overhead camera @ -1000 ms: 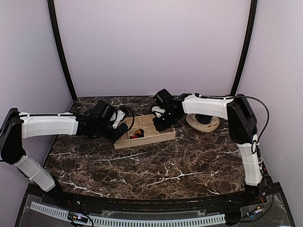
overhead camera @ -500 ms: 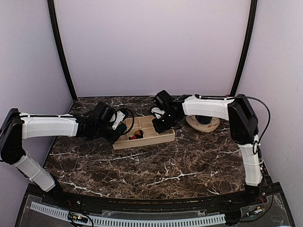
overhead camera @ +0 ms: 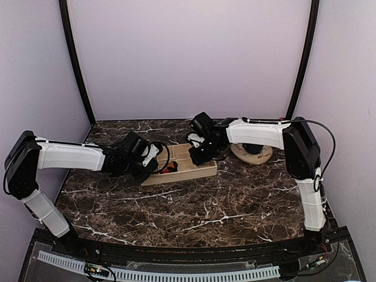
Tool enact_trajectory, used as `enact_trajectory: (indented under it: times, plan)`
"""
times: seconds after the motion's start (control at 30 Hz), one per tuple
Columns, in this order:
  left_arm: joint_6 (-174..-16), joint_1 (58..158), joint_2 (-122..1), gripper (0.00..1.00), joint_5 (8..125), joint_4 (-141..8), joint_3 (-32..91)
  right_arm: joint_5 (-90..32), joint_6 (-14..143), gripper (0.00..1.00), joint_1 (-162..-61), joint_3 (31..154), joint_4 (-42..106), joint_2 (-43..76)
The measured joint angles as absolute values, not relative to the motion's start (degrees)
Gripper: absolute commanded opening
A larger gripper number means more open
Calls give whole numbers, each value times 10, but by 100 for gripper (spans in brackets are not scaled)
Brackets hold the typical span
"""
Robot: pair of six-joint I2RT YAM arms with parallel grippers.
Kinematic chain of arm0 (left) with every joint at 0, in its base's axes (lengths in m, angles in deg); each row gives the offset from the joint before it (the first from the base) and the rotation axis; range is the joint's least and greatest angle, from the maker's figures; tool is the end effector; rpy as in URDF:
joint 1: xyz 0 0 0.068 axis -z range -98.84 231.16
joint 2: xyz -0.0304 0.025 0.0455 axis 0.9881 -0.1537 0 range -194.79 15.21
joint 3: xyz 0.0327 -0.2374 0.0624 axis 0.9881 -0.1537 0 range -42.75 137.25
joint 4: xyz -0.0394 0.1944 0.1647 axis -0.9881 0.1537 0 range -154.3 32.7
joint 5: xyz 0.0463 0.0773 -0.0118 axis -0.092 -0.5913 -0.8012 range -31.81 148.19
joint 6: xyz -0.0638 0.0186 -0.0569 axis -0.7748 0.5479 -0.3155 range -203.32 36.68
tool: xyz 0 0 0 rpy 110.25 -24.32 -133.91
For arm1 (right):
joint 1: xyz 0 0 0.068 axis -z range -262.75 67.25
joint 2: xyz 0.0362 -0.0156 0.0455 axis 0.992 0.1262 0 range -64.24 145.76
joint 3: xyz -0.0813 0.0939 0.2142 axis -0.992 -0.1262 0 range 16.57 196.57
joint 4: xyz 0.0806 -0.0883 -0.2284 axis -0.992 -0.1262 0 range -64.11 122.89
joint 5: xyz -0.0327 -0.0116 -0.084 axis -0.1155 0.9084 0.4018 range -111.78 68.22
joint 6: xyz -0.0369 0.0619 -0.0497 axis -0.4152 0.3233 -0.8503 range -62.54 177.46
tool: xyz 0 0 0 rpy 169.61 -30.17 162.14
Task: Roll the socks
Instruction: Place the sock in the storage box.
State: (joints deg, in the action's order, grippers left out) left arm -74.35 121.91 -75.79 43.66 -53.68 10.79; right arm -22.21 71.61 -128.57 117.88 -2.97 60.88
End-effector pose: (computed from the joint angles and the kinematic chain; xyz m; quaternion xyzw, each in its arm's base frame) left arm 0.2791 -0.2148 0.1415 0.3484 0.8595 0.0164 0.3736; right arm 0.3328 0.3434 0.1349 -0.2643 0.9283 0.1339 0.2249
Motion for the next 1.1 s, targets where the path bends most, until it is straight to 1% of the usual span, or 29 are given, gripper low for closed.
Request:
enact_trajectory:
  times: [0.3, 0.57, 0.7, 1.1]
  plan:
    - [-732, 1225, -783, 7, 418, -545, 110, -224, 716, 12, -1286, 1179, -31, 609]
    - [-733, 1225, -814, 7, 421, -523, 146, -225, 716, 12, -1286, 1179, -31, 609]
    - [-739, 1220, -850, 7, 440, -484, 193, -225, 715, 12, -1286, 1179, -31, 609]
    - [-773, 1179, -869, 7, 522, -407, 242, -236, 715, 12, -1286, 1186, -50, 609]
